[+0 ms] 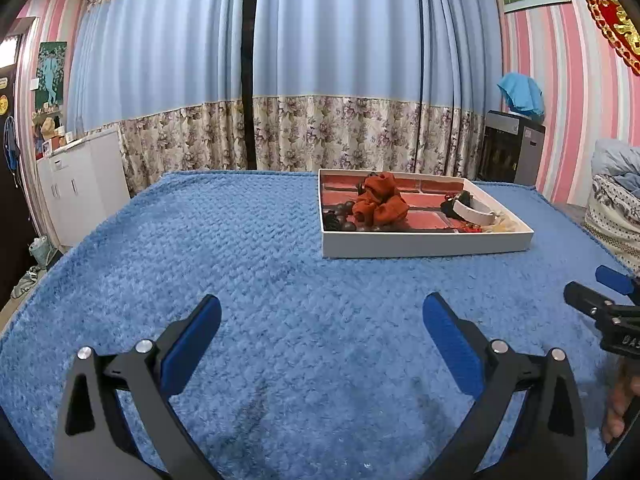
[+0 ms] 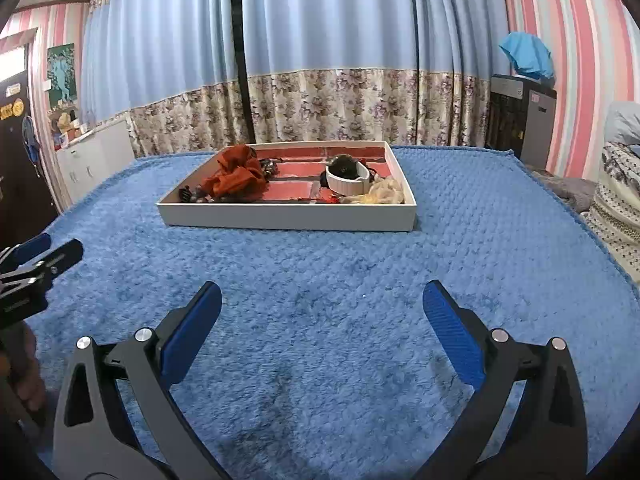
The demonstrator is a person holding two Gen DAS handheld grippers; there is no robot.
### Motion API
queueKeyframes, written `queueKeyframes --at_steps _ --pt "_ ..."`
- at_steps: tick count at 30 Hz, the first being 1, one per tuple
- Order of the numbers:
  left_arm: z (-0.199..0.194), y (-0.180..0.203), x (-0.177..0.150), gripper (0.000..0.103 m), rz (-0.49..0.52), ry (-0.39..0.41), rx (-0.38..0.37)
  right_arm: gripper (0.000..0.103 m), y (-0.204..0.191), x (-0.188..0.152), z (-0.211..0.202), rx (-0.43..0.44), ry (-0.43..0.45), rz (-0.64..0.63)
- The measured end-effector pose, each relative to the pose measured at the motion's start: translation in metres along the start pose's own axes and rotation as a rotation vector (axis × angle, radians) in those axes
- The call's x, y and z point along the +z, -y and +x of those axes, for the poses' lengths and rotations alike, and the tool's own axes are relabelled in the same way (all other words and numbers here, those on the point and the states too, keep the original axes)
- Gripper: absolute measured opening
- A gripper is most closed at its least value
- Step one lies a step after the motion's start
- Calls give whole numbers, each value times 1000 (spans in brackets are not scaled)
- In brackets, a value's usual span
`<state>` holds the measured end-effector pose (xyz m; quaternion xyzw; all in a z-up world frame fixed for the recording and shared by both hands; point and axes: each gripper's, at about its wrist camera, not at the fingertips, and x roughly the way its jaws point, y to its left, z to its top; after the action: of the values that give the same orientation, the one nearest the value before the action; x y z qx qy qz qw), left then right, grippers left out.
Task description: Organize jewelry
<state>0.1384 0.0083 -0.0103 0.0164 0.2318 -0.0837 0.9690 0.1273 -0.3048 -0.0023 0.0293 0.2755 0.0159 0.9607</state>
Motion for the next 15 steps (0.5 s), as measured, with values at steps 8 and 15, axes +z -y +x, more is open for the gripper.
queueKeyframes --at_steps 8,15 --pt "-12 3 -4 99 13 62 22 98 6 0 -5 -31 39 30" --pt "-19 2 -5 99 1 112 42 98 3 -3 -26 -70 153 18"
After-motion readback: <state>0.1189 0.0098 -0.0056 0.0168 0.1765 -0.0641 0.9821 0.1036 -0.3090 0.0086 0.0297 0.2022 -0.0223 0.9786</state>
